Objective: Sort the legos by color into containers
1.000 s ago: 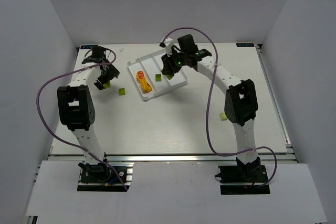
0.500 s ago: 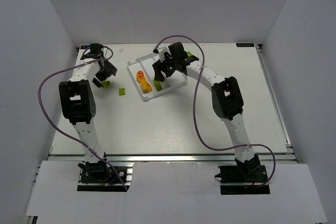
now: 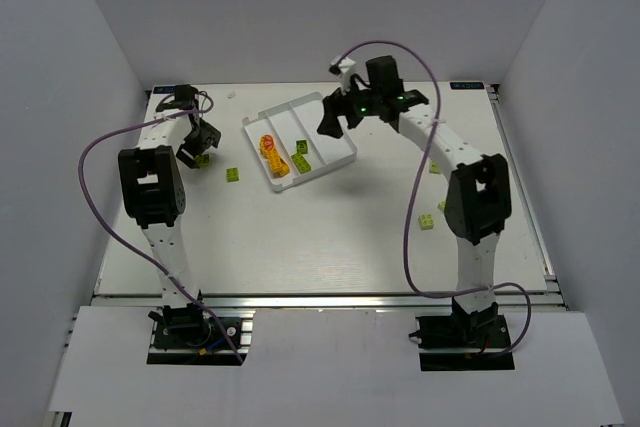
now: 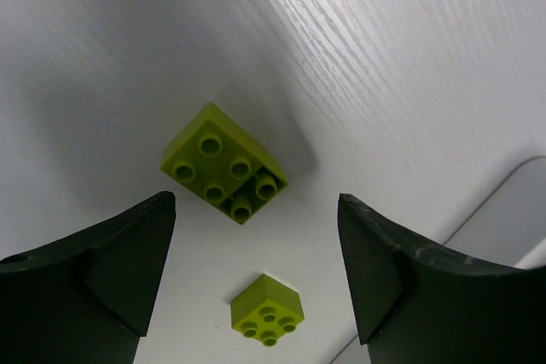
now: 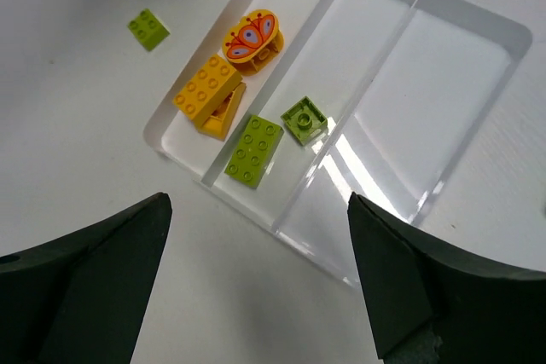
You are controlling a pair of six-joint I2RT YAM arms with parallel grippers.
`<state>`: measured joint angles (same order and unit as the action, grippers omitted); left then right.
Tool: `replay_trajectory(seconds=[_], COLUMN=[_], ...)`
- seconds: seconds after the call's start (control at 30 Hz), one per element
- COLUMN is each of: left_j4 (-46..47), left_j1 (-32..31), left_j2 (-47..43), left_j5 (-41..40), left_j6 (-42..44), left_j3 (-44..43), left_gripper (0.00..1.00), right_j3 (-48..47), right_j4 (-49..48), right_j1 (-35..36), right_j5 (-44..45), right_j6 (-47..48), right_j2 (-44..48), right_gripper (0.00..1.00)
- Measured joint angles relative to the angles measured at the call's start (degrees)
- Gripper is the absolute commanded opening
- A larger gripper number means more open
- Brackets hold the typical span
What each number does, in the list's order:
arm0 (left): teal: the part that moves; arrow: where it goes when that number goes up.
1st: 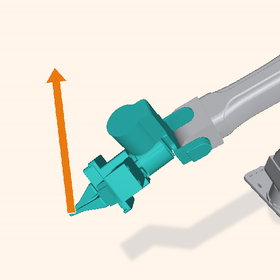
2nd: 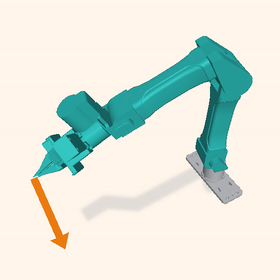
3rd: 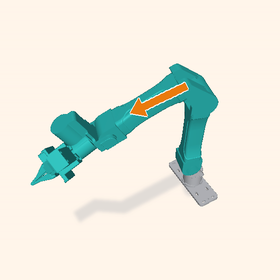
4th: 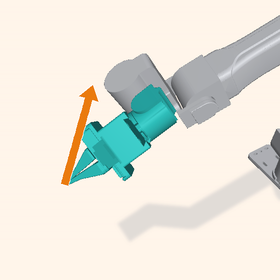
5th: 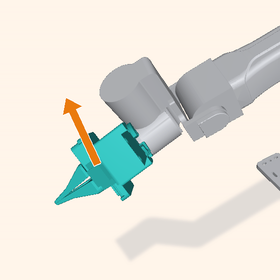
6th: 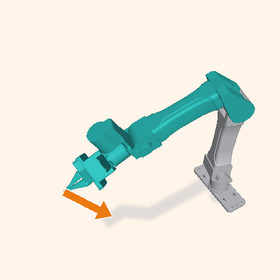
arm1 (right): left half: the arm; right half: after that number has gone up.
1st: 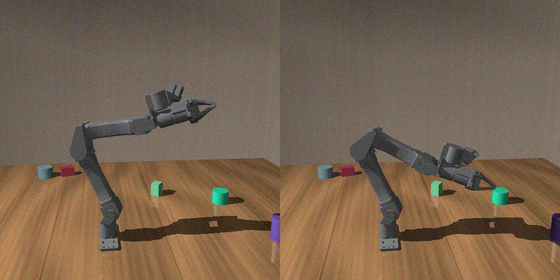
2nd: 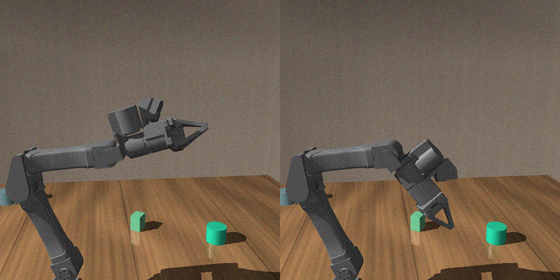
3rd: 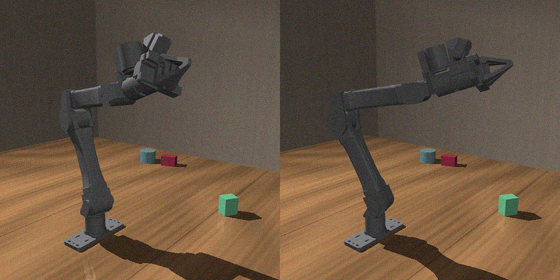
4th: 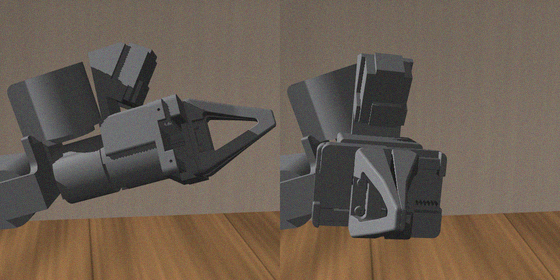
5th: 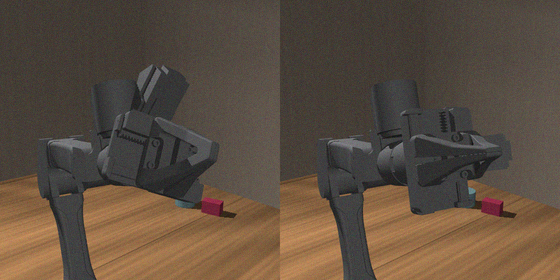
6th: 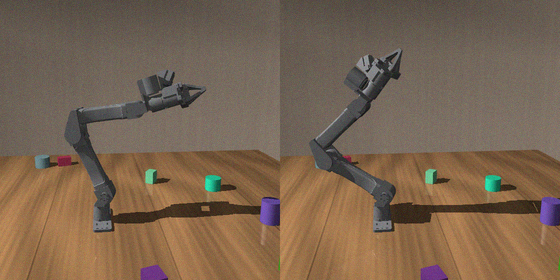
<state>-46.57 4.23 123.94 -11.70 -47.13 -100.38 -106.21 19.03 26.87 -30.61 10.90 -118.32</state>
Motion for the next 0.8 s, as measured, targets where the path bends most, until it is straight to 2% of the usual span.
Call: replay_trajectory(seconds=[0.13, 0.3, 0.4, 0.43, 0.53, 0.57, 0.67, 0.8], left_j4=[0.07, -1.09, -0.96, -0.98, -0.57, -0.24, 2.40, 9.38], left_j1=[0.96, 2.08, 2.49, 2.60, 2.75, 2.80, 2.71, 1.29], left_j2=[1.20, 4.59, 5.16, 5.16, 5.16, 5.16, 4.04, -0.24], left_j5=[-0.07, -0.24, -0.26, -0.20, 0.44, 0.76, 2.62, 10.01], left_j6=[-1.64, -2.69, -3.10, -3.26, -3.30, -3.28, -1.88, 0.57], left_j3=[-0.09, -3.30, -4.20, -4.20, -4.17, -4.07, -2.16, 4.28], left_gripper=[0.80, 0.69, 0.51, 0.37, 0.17, 0.14, 0.07, 0.06], right_j3=[3.06, 6.51, 8.92, 9.62, 10.34, 10.34, 10.45, 12.41], right_j4=[0.37, 1.84, 3.13, 3.72, 5.11, 5.16, 5.53, 5.70], right_j1=[-4.76, -8.72, -9.53, -9.77, -10.25, -10.38, -10.78, -10.84], right_j5=[-6.91, -13.09, -14.75, -15.06, -15.69, -15.89, -15.85, -14.43], right_j6=[1.31, 2.69, 3.26, 3.32, 3.72, 3.98, 5.11, 7.10], right_j2=[6.49, 9.27, 9.31, 9.31, 9.33, 9.33, 9.68, 11.23], right_gripper=[0.89, 0.89, 0.89, 0.89, 0.88, 0.88, 0.86, 0.79])
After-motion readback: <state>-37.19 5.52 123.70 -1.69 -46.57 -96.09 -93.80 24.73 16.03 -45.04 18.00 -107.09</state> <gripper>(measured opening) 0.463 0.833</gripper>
